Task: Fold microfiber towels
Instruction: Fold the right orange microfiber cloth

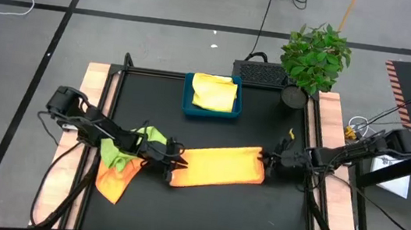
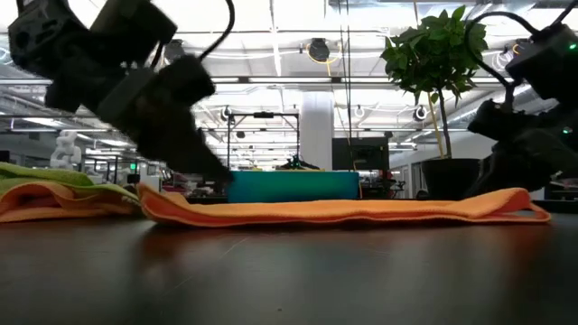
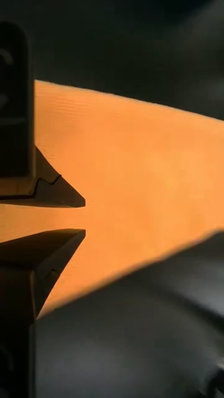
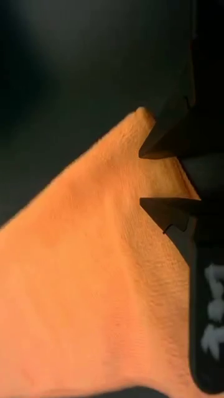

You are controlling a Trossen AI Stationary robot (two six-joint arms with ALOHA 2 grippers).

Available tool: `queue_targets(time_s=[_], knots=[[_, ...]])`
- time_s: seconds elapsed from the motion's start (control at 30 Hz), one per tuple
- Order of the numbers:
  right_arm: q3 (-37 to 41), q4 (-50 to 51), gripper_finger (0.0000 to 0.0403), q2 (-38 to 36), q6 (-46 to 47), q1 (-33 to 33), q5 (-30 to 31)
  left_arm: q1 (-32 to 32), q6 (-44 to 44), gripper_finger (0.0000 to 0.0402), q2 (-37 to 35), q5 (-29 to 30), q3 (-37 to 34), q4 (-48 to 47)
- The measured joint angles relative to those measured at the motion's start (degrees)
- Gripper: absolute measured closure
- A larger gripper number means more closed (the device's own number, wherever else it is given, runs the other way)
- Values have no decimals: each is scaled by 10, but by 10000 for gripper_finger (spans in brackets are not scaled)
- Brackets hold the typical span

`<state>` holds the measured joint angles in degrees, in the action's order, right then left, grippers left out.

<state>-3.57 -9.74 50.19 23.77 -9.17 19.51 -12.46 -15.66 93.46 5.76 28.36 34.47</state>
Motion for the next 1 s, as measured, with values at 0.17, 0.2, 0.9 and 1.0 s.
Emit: queue_targets(time_s=[0.17, 0.2, 0.9, 1.0], knots=[[0, -55, 299, -13, 0, 23, -12, -5, 40, 334, -8, -4, 33, -13], [0, -72, 299, -18, -13, 24, -40, -5, 47, 334, -9, -5, 39, -22], [0, -227, 299, 116, 50, -65, -267, 3, 0, 334, -91, 43, 51, -249], [0, -227, 299, 138, 60, -71, -253, 10, -6, 334, -100, 59, 51, -261]])
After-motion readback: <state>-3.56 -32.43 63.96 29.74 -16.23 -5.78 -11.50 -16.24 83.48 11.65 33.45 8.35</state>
